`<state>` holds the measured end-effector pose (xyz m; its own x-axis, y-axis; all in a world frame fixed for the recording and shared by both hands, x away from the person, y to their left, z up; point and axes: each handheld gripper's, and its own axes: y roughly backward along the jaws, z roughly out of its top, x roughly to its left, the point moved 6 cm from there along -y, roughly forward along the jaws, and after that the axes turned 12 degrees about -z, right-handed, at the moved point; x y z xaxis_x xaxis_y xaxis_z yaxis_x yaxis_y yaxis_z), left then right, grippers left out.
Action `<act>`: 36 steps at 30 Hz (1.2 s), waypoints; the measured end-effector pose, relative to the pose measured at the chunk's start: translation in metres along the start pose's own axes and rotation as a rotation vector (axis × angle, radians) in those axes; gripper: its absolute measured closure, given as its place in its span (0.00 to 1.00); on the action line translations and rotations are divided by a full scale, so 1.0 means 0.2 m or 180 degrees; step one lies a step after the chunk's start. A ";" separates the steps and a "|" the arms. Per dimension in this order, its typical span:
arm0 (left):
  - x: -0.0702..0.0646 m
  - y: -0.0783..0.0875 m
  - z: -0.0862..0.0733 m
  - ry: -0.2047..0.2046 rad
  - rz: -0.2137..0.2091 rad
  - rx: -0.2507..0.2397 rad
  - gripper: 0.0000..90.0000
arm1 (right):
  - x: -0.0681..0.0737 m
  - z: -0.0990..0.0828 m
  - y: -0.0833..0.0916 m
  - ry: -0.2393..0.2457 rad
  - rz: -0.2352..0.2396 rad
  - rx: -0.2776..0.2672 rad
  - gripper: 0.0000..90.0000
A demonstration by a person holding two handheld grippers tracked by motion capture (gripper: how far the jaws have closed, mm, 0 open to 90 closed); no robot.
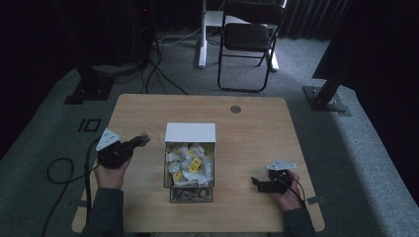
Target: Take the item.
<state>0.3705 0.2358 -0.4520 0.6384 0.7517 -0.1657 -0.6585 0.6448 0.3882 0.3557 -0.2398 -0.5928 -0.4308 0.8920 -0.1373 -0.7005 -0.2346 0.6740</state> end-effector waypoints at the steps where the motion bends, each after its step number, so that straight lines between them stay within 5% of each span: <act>1: 0.00 0.00 0.00 0.0004 -0.0008 0.0001 1.00 | 0.00 0.00 0.00 0.0000 -0.0001 -0.0001 0.15; 36: 0.13 -0.18 0.13 0.0078 0.0117 -0.0061 1.00 | 0.00 0.00 0.00 0.0000 0.0000 0.0000 0.15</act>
<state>0.4206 0.2292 -0.4471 0.6039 0.7779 -0.1738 -0.6890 0.6191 0.3769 0.3557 -0.2398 -0.5928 -0.4307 0.8920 -0.1372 -0.7004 -0.2345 0.6741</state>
